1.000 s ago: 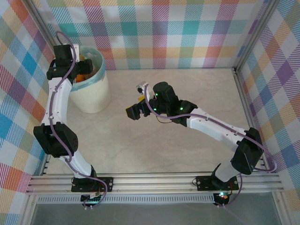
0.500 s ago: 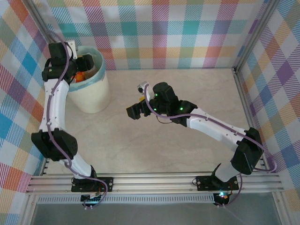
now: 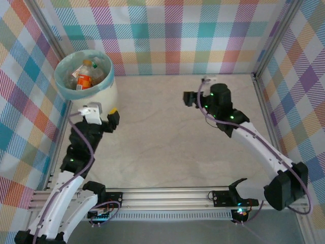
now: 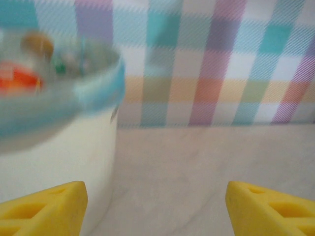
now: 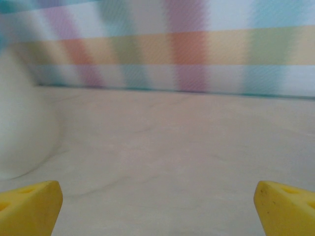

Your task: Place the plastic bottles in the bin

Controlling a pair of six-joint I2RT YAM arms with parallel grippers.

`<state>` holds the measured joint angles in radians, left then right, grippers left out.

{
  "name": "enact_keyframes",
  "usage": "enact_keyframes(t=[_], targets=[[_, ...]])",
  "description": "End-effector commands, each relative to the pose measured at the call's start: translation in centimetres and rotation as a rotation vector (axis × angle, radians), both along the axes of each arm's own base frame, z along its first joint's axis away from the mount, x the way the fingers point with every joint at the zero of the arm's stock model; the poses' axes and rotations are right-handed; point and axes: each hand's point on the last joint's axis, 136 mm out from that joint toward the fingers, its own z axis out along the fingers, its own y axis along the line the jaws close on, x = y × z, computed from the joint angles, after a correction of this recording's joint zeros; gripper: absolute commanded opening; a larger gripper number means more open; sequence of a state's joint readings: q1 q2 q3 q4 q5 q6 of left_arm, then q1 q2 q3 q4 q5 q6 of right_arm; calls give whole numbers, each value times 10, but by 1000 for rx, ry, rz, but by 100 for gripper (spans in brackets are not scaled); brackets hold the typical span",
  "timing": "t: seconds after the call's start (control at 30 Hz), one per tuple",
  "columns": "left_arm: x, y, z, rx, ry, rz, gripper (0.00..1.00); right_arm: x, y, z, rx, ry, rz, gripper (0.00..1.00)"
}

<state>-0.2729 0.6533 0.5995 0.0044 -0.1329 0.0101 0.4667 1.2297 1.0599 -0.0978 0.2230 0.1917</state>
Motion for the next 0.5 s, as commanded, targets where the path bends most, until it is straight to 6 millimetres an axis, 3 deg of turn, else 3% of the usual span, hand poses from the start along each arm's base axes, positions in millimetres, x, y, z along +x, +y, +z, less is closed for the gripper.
enact_keyframes(t=[0.0,0.13,0.23,0.3,0.4,0.47], targets=[[7,19,-42,-42,5,147,74,1,-51,-31,-134,-69,-168,99],[10,28,-98,36,30,201,76,-10,-88,-97,-186,-27,-268,100],[18,36,-129,162,104,246,79,-13,-100,-139,-219,0,-296,100],[25,37,-140,204,135,250,80,-11,-96,-144,-254,27,-249,100],[39,32,-156,210,162,229,80,1,-85,-142,-322,-92,-164,100],[49,35,-167,211,176,237,80,12,-94,-147,-366,-88,-196,100]])
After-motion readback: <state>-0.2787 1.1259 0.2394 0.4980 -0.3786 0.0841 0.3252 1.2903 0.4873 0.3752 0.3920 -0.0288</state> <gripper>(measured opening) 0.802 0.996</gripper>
